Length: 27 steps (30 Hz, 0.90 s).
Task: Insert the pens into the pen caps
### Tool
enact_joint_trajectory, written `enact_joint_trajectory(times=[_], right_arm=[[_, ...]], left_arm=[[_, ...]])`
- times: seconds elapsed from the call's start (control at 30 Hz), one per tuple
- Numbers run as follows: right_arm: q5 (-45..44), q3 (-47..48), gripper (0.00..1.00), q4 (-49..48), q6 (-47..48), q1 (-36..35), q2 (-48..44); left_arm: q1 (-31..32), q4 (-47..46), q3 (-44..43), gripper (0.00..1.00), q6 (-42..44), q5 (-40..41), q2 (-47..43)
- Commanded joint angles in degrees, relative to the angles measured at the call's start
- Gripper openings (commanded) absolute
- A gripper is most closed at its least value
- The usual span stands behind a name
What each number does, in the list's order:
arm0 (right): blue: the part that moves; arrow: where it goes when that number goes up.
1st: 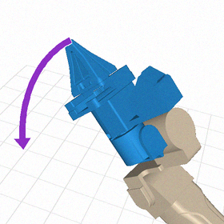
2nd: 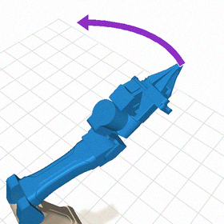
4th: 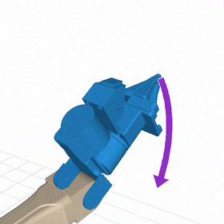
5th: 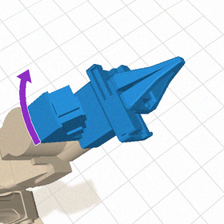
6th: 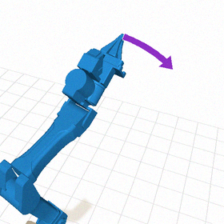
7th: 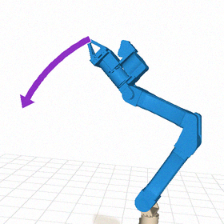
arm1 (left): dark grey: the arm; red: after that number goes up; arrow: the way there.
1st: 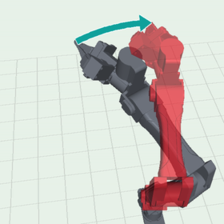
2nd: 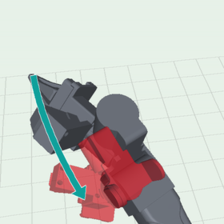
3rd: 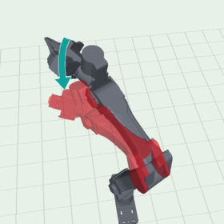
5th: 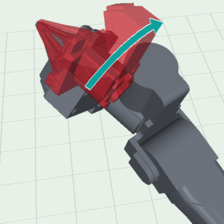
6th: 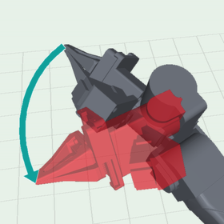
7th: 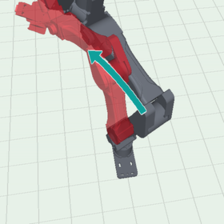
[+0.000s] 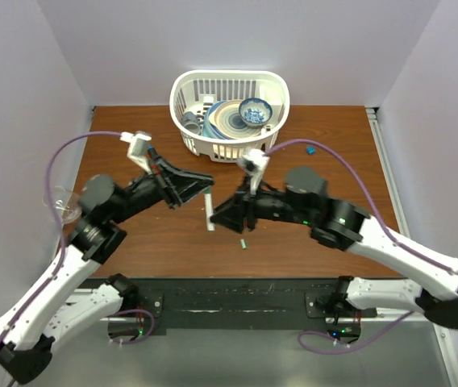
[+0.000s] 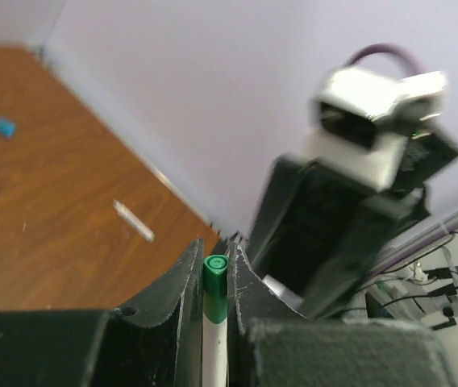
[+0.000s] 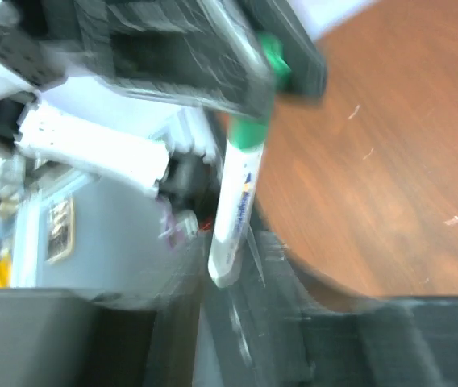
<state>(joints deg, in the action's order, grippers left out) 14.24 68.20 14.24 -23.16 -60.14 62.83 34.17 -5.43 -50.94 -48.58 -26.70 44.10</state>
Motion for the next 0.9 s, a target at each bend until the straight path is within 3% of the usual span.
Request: enact_joint_trajectory(times=[0.0,0.17,0.3,0.4,0.6,0.87], right_arm=[[-6.7,-10.1,0.48,-12.6,-4.4,1.6,-14.6],[-9.0,-18.2,0.74,-4.5,-9.0,1.6,-26.4],[-16.4,-23.1,0.77,1.5,-11.7,1.6,-35.7],[-22.4,-22.9,0.78,6.6,-12.2,1.7,-36.6],[-26.0,-19.5,0.77,13.6,-10.9,1.7,-33.5],[-26.9,-21.3,0.77,11.4,-11.2,1.7,-33.0]], left_arm=[[0.7,17.5,-6.6,0.00,3.0,3.0,7.4],[0.5,23.2,-11.5,0.00,7.6,12.2,15.5],[0.1,23.2,-9.7,0.00,7.9,24.8,20.1],[-0.2,19.8,-6.0,0.00,7.2,29.4,23.7],[-1.4,12.2,0.3,0.00,4.5,30.5,32.2],[-1.7,9.6,0.2,0.01,3.6,33.7,41.6]])
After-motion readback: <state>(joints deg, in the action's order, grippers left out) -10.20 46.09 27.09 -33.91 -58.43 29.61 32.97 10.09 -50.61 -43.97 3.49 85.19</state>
